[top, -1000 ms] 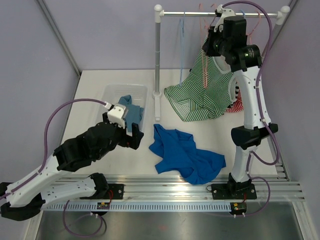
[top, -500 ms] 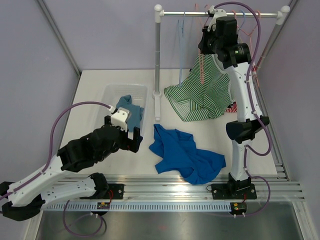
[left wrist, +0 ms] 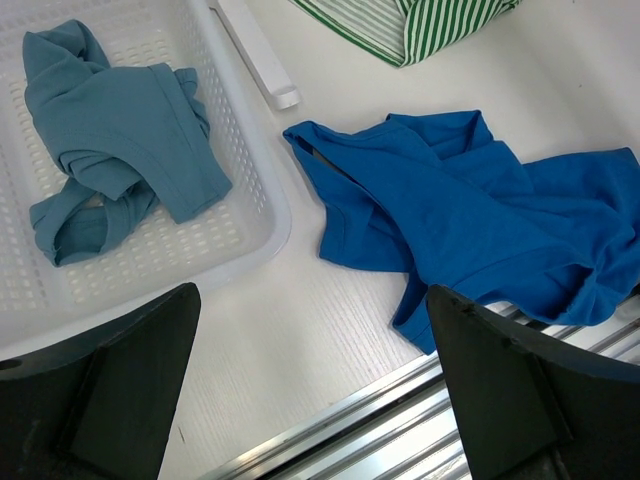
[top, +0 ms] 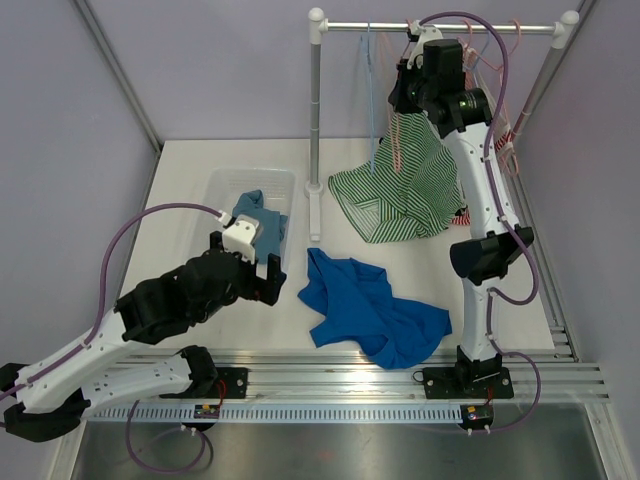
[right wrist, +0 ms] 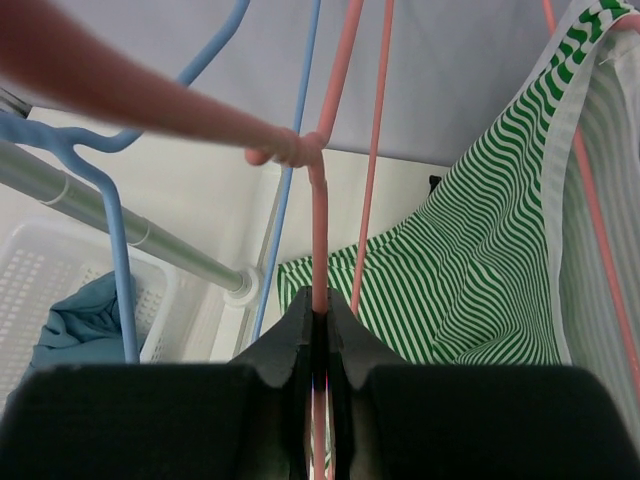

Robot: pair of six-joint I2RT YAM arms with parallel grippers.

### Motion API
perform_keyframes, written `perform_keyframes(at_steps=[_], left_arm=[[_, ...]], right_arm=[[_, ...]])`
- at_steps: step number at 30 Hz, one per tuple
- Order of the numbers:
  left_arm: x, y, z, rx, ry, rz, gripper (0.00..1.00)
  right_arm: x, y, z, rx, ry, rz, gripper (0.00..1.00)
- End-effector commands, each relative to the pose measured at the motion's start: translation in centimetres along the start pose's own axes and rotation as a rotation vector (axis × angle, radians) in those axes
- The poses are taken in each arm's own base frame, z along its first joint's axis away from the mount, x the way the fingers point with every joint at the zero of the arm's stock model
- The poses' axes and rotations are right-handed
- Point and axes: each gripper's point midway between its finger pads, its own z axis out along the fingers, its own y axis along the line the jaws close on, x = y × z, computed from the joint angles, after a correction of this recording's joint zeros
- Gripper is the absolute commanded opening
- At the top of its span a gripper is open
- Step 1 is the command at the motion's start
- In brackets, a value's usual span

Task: Remove the tank top from the hanger

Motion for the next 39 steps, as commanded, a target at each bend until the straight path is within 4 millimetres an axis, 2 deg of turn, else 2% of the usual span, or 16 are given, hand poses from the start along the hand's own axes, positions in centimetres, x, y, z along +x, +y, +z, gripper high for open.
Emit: perform_keyframes(at_steps=[1,2,4,5,9,12,16,21,29,34,36,38,39], left_arm=[[-0.9,-1.0,0.2,0.04,-0.035,-0.017,0.99],[-1.0,-1.2,0.3,0.044,-0.035,-0.021,0.99],[-1.1,-1.4,0.5,0.047,-0.036,-0.024,0.99],[-1.2,-1.5,0.6,0.049,-0.036,-0.027,0.99],[-1.6,-2.1,1.1,0.059,-0.041,-0.032,0.99],[-1.5,-2.7,1.7,0.076,-0.042,-0.036,0.99],[-1.3,-3.2,2.7,0.076,-0.025,-0.037,0.99],[-1.1,-3.1,2.9,0.065,-0.017,-0.027,0.99],[-1.2,-3.0,3.0,0.06,-0.026,-0.025,0.99],[-1.0,-2.9,3.0,0.058,-0.025,-0.026,0.99],[-0.9,-2.9,3.0,0.057,-0.024,-0.029,0.99],[-0.9,-3.0,3.0,0.061,-0.025,-0.03,0.99],[-0.9,-3.0,3.0,0.061,-0.025,-0.028,0.99]], right_arm=[[-1.6,2.2,-2.9,-0.068,-0.036,0.007,0.09],[-2.3,2.6,-3.9,-0.082,-0.053,0.004,0.08],[-2.6,3.0,-4.6,-0.089,-0.063,-0.001,0.06],[-3.2,3.3,-5.5,-0.095,-0.082,-0.004,0.01],[-3.3,3.7,-5.8,-0.104,-0.088,-0.021,0.0],[-2.8,3.3,-5.5,-0.086,-0.071,-0.027,0.04],[-2.7,3.4,-5.0,-0.089,-0.076,-0.021,0.0],[-2.5,3.1,-3.6,-0.079,-0.068,-0.009,0.0],[-1.3,4.5,-1.7,-0.065,-0.052,-0.024,0.0],[-1.4,5.1,-2.0,-0.069,-0.056,-0.036,0.0],[-1.5,4.7,-2.4,-0.043,-0.059,-0.041,0.19],[-1.6,4.4,-2.9,-0.032,-0.058,-0.048,0.27],[-1.7,4.4,-3.2,-0.029,-0.06,-0.048,0.37]])
